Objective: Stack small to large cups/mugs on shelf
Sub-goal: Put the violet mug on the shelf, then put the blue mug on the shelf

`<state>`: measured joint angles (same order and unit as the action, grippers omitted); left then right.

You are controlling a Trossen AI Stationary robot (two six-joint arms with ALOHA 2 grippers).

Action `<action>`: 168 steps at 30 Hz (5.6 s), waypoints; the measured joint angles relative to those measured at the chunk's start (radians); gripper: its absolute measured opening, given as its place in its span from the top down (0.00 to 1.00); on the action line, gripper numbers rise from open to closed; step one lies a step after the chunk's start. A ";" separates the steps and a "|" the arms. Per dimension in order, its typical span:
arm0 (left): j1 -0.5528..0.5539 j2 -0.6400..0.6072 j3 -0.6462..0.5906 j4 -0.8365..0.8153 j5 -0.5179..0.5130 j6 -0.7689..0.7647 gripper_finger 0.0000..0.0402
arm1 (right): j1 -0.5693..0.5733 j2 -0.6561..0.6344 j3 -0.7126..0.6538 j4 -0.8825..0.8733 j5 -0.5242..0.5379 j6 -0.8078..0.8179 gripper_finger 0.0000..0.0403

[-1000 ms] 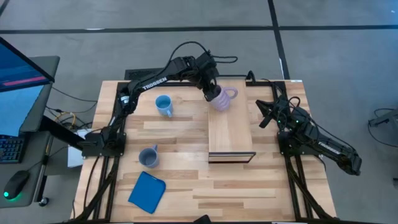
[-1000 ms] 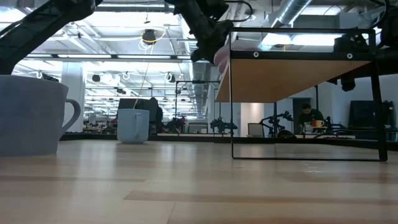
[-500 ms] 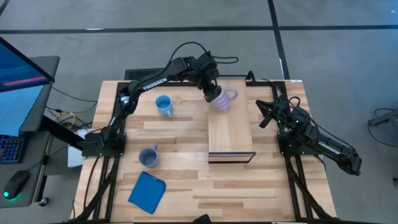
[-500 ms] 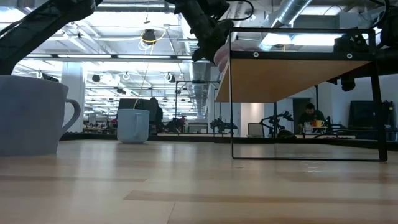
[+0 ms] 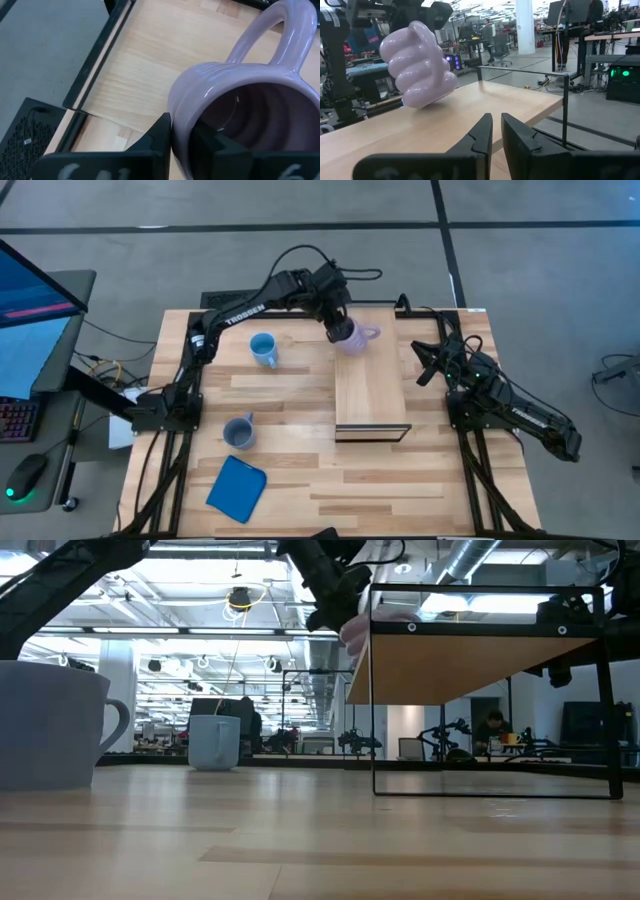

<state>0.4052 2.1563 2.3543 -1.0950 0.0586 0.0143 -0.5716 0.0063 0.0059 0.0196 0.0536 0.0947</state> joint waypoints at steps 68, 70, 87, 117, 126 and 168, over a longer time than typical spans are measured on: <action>-0.002 -0.004 0.002 0.118 0.033 -0.055 0.85 | 0.000 0.000 0.000 -0.001 0.000 0.001 0.84; -0.002 -0.003 0.002 0.118 0.033 -0.056 0.85 | 0.000 0.000 0.000 -0.001 0.000 0.001 0.84; -0.006 0.006 -0.018 0.122 0.034 -0.065 0.85 | 0.000 0.000 0.000 -0.001 0.000 0.001 0.84; -0.005 0.006 -0.005 0.182 0.034 -0.056 0.72 | 0.000 0.000 0.000 -0.001 0.000 0.002 0.84; 0.006 -0.017 0.002 0.182 0.046 -0.060 0.72 | 0.000 0.000 0.000 -0.001 0.000 0.002 0.84; 0.047 -0.523 -0.331 0.431 0.036 0.062 0.72 | 0.000 0.000 0.000 -0.001 0.000 0.001 0.84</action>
<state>0.4524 1.6328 2.0229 -0.6643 0.0944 0.0767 -0.5718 0.0063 0.0059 0.0189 0.0532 0.0959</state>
